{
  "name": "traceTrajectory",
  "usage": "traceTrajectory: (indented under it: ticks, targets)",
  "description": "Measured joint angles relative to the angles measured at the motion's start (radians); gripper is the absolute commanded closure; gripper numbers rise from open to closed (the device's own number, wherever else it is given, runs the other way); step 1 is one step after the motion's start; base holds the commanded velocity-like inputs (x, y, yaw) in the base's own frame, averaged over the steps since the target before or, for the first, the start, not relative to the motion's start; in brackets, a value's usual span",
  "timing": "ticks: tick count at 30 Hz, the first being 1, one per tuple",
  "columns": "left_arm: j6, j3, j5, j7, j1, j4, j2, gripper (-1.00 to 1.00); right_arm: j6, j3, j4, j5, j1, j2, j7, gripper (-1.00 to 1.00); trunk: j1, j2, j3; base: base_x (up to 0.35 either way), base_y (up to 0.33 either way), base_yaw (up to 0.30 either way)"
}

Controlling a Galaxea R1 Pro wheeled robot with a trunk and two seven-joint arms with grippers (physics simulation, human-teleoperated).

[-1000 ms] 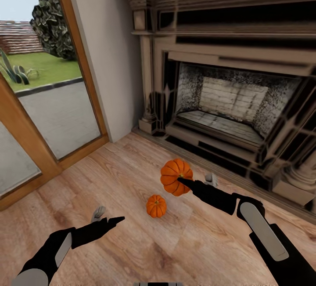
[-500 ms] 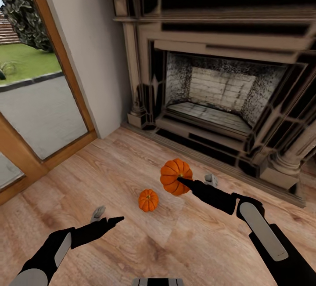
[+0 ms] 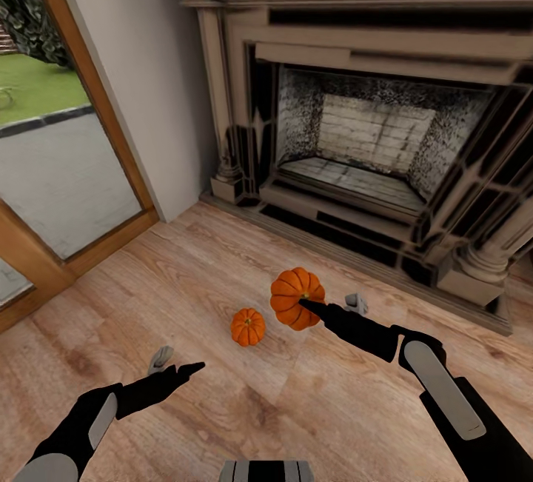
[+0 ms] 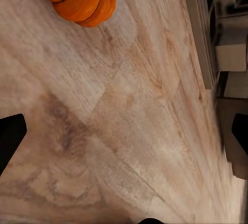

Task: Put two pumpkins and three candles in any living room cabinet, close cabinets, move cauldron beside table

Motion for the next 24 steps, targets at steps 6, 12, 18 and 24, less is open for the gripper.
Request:
traceTrajectory:
  ticks: [6, 12, 18, 24]
  targets:
    - [0.000, 0.018, 0.012, 0.003, 0.000, 0.000, 0.001, -1.00, 0.000, 0.000, 0.002, -0.002, 0.000, 0.000, 0.000, 1.00, 0.000, 0.000, 0.000, 0.000, 0.000, 0.000]
    - [0.000, 0.024, 0.014, 0.003, 0.000, 0.000, 0.003, -1.00, 0.000, 0.000, 0.000, -0.002, 0.000, 0.001, 0.000, 1.00, -0.001, 0.000, 0.000, 0.204, 0.000, 0.000]
    - [0.000, 0.024, 0.014, 0.003, 0.000, 0.000, 0.004, -1.00, 0.000, 0.001, 0.000, 0.000, 0.000, 0.001, 0.000, 1.00, -0.001, 0.000, 0.000, 0.325, -0.001, 0.000]
    - [0.000, 0.023, 0.013, 0.003, 0.000, 0.001, 0.004, -1.00, 0.000, 0.000, -0.001, 0.002, 0.000, 0.000, 0.000, 1.00, -0.001, 0.000, 0.000, 0.282, -0.117, -0.011]
